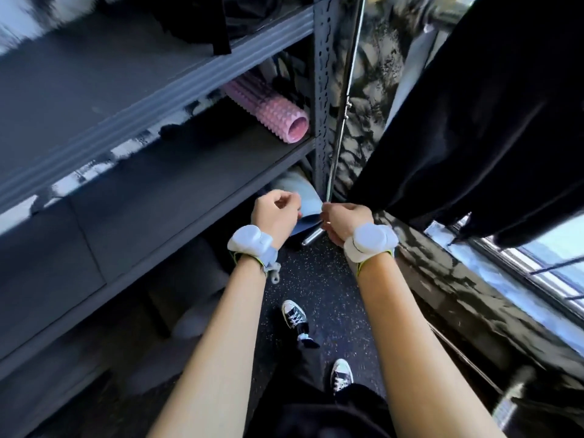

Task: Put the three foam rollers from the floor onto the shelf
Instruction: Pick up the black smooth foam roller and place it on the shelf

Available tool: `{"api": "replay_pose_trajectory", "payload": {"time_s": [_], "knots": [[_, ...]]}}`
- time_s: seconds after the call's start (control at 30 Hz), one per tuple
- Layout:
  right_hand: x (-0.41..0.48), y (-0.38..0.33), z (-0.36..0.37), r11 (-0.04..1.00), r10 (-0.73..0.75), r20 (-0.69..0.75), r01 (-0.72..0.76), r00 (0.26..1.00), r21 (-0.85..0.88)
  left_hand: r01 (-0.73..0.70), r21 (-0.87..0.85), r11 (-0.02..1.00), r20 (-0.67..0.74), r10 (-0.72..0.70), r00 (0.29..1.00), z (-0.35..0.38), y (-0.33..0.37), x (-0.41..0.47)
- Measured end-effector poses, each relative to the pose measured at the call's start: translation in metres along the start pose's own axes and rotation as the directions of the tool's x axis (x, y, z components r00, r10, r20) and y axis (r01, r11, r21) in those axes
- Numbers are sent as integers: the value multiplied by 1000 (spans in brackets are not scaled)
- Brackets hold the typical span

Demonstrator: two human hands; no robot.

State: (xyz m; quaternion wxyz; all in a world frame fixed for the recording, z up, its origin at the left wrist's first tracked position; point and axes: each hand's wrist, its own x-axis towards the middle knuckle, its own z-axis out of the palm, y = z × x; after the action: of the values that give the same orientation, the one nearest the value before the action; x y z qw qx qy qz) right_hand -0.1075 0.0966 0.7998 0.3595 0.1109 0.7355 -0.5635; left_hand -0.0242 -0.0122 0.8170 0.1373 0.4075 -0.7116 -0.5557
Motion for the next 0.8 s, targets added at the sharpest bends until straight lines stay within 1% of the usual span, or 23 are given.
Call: {"api": "replay_pose_trajectory", "payload": {"time_s": [0.07,0.1,0.17,0.23,0.3,0.33,0.4,0.43,0.47,0.53,0.6,0.67,0.7,0.77,0.8], "knots": [[-13,23,-17,1000,9,2,-9,1000,-5,-12,1,1000,28,12,1000,8,-4,-28],[-32,44,-39,1000,-4,-25,4,1000,8,-29,6,1000,74,29,997,15,-4,-60],[-36,63,-52,999,-39,-59,40,997,21,-36,20,999,96,33,995,20,-9,-80],[-66,72,-68,998,-47,-100,51,994,40,-35,37,999,117,30,993,24,-15,-101],[-92,75,-80,1000,-25,-159,27,987,11,-30,33,999,142,25,990,28,-21,-119],[-110,90,-95,999,-21,-215,29,976,33,-44,40,998,202,35,979,35,-25,-141],[-137,118,-114,994,7,-271,22,963,106,-85,50,995,299,67,952,47,-36,-171],[-142,121,-116,993,12,-274,20,962,114,-103,47,994,306,84,948,50,-39,-176],[-152,135,-124,990,30,-294,12,955,141,-117,53,992,343,92,935,56,-43,-190],[-181,167,-143,979,76,-358,-2,931,202,-142,78,987,450,92,888,68,-52,-223],[-210,194,-163,968,118,-412,-13,903,249,-164,102,981,522,88,849,84,-62,-255],[-227,211,-173,958,157,-429,-31,889,286,-168,114,979,543,80,836,91,-67,-275],[-239,226,-183,953,171,-449,-31,877,303,-169,111,979,567,77,820,97,-69,-291],[-268,265,-207,929,222,-512,-21,830,368,-209,132,969,645,76,761,114,-79,-334],[-272,269,-210,926,235,-518,-27,823,376,-225,133,965,649,87,756,116,-81,-340]]}}
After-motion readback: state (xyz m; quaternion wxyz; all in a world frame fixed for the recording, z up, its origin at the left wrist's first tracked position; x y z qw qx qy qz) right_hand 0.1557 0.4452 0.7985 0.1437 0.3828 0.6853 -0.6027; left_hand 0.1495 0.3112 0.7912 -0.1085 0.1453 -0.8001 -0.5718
